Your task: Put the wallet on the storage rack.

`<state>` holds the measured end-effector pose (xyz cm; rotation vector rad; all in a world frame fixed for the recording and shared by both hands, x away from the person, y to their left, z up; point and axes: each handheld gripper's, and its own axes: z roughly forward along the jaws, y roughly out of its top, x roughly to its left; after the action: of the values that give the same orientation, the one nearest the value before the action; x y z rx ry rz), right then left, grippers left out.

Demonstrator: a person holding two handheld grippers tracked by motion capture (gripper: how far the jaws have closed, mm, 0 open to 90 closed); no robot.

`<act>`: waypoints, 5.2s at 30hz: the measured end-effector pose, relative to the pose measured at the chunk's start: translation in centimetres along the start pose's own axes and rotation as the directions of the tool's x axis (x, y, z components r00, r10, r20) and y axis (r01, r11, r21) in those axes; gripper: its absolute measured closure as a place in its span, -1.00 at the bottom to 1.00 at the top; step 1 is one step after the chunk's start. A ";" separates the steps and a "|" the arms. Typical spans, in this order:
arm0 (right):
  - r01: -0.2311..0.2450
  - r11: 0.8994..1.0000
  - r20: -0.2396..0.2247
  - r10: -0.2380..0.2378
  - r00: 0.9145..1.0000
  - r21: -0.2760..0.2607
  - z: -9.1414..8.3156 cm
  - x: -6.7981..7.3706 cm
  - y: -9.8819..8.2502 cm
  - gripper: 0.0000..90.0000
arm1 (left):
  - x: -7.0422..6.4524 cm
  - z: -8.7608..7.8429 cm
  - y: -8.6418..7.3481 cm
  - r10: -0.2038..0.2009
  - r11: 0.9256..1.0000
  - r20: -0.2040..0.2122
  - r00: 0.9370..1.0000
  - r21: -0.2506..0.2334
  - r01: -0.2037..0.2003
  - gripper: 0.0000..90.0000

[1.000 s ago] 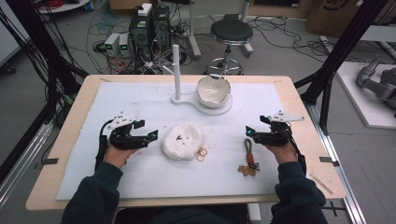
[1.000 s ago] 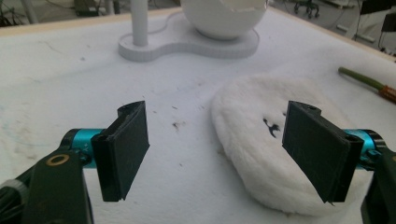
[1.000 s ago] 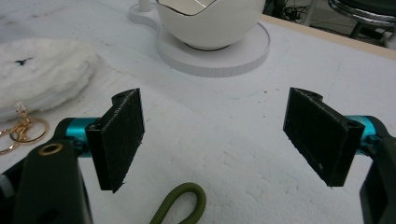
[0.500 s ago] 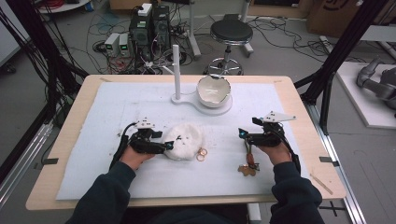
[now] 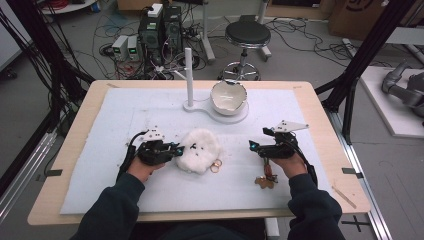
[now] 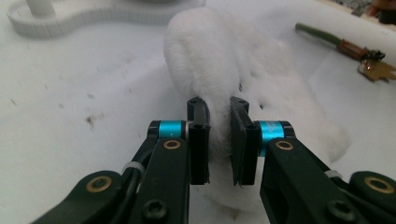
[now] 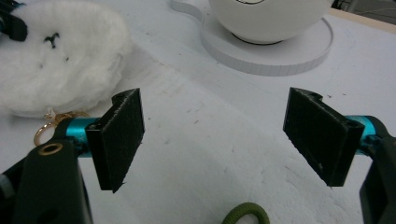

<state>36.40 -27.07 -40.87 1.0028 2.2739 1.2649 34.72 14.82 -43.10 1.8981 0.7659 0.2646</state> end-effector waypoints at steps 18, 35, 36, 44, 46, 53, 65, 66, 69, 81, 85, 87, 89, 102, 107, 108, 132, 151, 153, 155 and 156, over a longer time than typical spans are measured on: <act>-0.002 1.000 -0.293 -0.003 0.956 -0.017 5.4 4.4 2.6 -0.54 | -1.1 -1.4 1.1 0.110 0.968 0.062 0.992 -0.232 -0.093 0.78; 0.068 0.996 -0.429 -0.089 0.899 -0.065 4.6 4.9 3.2 0.68 | -0.5 -0.3 1.0 -0.001 0.995 0.032 0.999 -0.101 0.005 -0.10; 0.068 0.996 -0.429 -0.089 0.899 -0.065 4.6 4.9 3.2 0.68 | -0.5 -0.3 1.0 -0.001 0.995 0.032 0.999 -0.101 0.005 -0.11; 0.075 0.995 -0.442 -0.096 0.892 -0.064 4.8 5.2 3.2 0.64 | -1.7 0.4 0.9 0.120 0.992 0.031 0.992 -0.037 -0.119 0.80; 0.065 0.996 -0.439 -0.087 0.894 -0.064 4.8 5.1 3.2 0.55 | -1.6 0.1 1.0 0.132 0.989 0.047 0.990 -0.070 -0.129 0.82; 0.016 0.999 -0.422 -0.026 0.906 -0.028 5.6 4.7 2.9 0.18 | -1.6 -0.2 1.1 0.148 0.985 0.125 0.981 -0.110 -0.135 0.83; 0.082 0.988 -0.367 -0.124 0.922 -0.127 4.9 4.4 5.8 0.65 | 0.5 -1.3 0.9 -0.008 0.997 -0.080 0.997 -0.081 0.001 -0.11; 0.085 0.986 -0.360 -0.131 0.924 -0.141 4.9 4.3 6.3 0.65 | 0.8 -1.7 0.9 -0.016 0.996 -0.099 0.995 -0.090 0.007 -0.14; 0.124 0.980 -0.331 -0.170 0.928 -0.155 5.3 4.1 8.1 0.65 | 2.0 -2.9 0.6 -0.032 0.994 -0.156 0.987 -0.112 0.014 -0.25; 0.220 0.958 -0.228 -0.259 0.938 -0.182 6.2 2.3 14.4 0.65 | 4.1 -5.0 -0.1 -0.086 0.984 -0.210 0.974 -0.171 0.050 -0.38; 0.266 0.946 -0.175 -0.298 0.938 -0.185 6.4 1.2 16.8 0.65 | 4.2 -4.8 -0.3 -0.087 0.986 -0.206 0.975 -0.158 0.055 -0.38; 0.283 0.938 -0.139 -0.313 0.939 -0.201 6.6 0.5 17.4 0.65 | 4.2 -4.7 -0.3 -0.086 0.986 -0.199 0.976 -0.154 0.056 -0.38; 0.281 0.939 -0.139 -0.311 0.940 -0.200 6.7 0.3 17.6 0.65 | 4.2 -4.7 -0.4 -0.085 0.987 -0.198 0.976 -0.151 0.056 -0.38; 0.374 0.921 0.031 -0.373 0.927 -0.105 7.6 -4.6 18.1 0.65 | 4.3 -5.0 -1.0 -0.111 0.985 -0.189 0.976 -0.148 0.084 -0.38; 0.442 0.896 0.058 -0.439 0.897 -0.048 7.9 -4.8 17.5 0.65 | 4.2 -5.0 -1.1 -0.114 0.985 -0.188 0.976 -0.146 0.087 -0.38; 0.459 0.888 0.063 -0.456 0.888 -0.033 8.0 -4.8 17.3 0.65 | 4.2 -5.0 -1.1 -0.112 0.986 -0.185 0.976 -0.143 0.086 -0.37; 0.363 0.930 0.026 -0.365 0.931 0.059 8.7 -4.8 14.9 0.02 | 4.1 -4.7 -1.1 -0.126 0.985 -0.169 0.978 -0.141 0.103 -0.37; 0.251 0.967 -0.011 -0.251 0.968 0.047 8.7 -3.4 15.0 0.17 | 4.2 -4.8 -1.1 -0.127 0.984 -0.166 0.978 -0.144 0.104 -0.37; 0.201 0.979 0.002 -0.201 0.980 0.039 7.9 -3.6 14.9 -0.03 | 4.2 -4.9 -1.1 -0.131 0.983 -0.169 0.977 -0.149 0.106 -0.37; 0.172 0.984 -0.003 -0.172 0.985 0.039 7.0 -3.7 14.7 -0.12 | 4.3 -5.0 -1.1 -0.125 0.983 -0.176 0.976 -0.153 0.099 -0.37; 0.161 0.987 -0.004 -0.161 0.987 0.028 6.3 -3.8 14.5 -0.15 | 4.3 -5.0 -1.1 -0.122 0.983 -0.180 0.976 -0.156 0.094 -0.38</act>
<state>48.75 -20.98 -32.25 0.8084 2.3277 1.1706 35.10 21.48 -42.42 1.7024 0.9481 0.4266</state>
